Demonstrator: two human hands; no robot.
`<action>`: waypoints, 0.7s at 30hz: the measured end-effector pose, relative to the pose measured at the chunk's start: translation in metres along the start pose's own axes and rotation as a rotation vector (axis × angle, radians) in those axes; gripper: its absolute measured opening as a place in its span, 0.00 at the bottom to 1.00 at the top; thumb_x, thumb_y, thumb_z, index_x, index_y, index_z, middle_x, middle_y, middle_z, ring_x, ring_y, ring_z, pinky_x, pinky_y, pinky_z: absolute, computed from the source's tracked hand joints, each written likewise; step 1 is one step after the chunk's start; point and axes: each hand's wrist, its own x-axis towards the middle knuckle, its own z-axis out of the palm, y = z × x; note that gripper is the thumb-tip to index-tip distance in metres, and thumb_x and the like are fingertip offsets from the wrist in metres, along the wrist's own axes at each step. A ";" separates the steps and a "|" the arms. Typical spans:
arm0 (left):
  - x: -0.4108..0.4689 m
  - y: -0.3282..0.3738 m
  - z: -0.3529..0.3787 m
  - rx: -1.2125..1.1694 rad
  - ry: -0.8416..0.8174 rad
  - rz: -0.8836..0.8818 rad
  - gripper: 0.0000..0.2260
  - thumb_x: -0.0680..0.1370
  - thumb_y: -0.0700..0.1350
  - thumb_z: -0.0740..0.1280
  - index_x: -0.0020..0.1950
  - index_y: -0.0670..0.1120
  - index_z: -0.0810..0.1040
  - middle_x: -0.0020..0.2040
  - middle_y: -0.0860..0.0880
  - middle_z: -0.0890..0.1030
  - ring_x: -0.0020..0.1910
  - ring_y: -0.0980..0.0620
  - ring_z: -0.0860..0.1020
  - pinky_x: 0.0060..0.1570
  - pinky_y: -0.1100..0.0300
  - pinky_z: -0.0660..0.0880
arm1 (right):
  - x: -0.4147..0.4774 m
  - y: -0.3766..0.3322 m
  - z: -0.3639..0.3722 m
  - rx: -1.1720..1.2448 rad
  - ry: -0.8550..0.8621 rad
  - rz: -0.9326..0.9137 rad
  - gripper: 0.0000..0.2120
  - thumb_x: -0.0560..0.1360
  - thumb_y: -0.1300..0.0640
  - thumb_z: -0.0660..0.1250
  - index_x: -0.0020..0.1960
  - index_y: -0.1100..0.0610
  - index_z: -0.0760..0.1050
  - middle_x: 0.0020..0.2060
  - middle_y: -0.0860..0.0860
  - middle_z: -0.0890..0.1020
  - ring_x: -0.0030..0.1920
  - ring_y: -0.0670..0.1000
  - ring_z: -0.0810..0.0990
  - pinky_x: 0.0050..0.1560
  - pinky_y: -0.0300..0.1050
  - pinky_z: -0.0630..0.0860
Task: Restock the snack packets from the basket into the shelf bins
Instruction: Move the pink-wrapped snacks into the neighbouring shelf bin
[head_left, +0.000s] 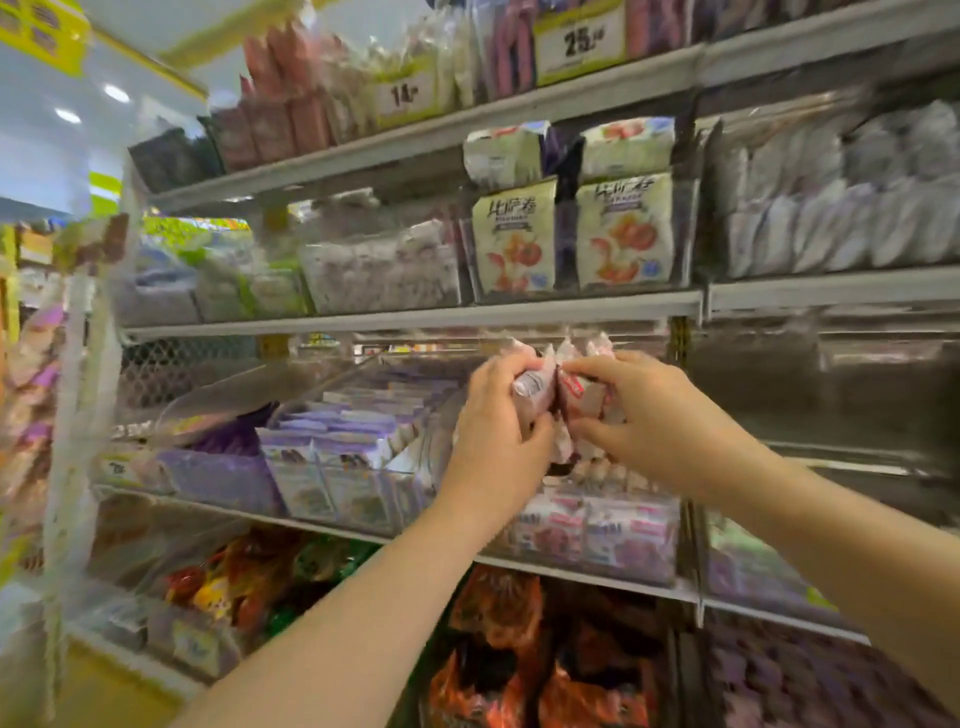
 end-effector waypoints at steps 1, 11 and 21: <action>0.007 -0.002 0.012 0.026 -0.044 0.014 0.20 0.76 0.40 0.66 0.66 0.53 0.68 0.64 0.54 0.66 0.62 0.57 0.68 0.58 0.74 0.61 | 0.002 0.010 -0.006 -0.051 -0.040 0.024 0.20 0.73 0.51 0.70 0.64 0.43 0.74 0.53 0.49 0.78 0.54 0.52 0.77 0.51 0.43 0.71; 0.039 -0.044 0.072 0.357 -0.239 0.041 0.26 0.76 0.51 0.66 0.72 0.54 0.61 0.70 0.53 0.67 0.69 0.49 0.66 0.71 0.46 0.59 | 0.036 0.055 0.010 -0.495 -0.314 0.016 0.19 0.74 0.47 0.64 0.63 0.50 0.72 0.58 0.49 0.79 0.63 0.53 0.75 0.73 0.58 0.54; 0.053 -0.044 0.044 0.461 -0.773 0.002 0.36 0.73 0.65 0.66 0.76 0.65 0.51 0.78 0.57 0.41 0.77 0.47 0.46 0.74 0.40 0.48 | 0.019 0.067 0.026 -0.677 -0.297 -0.014 0.21 0.71 0.43 0.64 0.61 0.47 0.72 0.63 0.53 0.71 0.65 0.52 0.69 0.70 0.61 0.48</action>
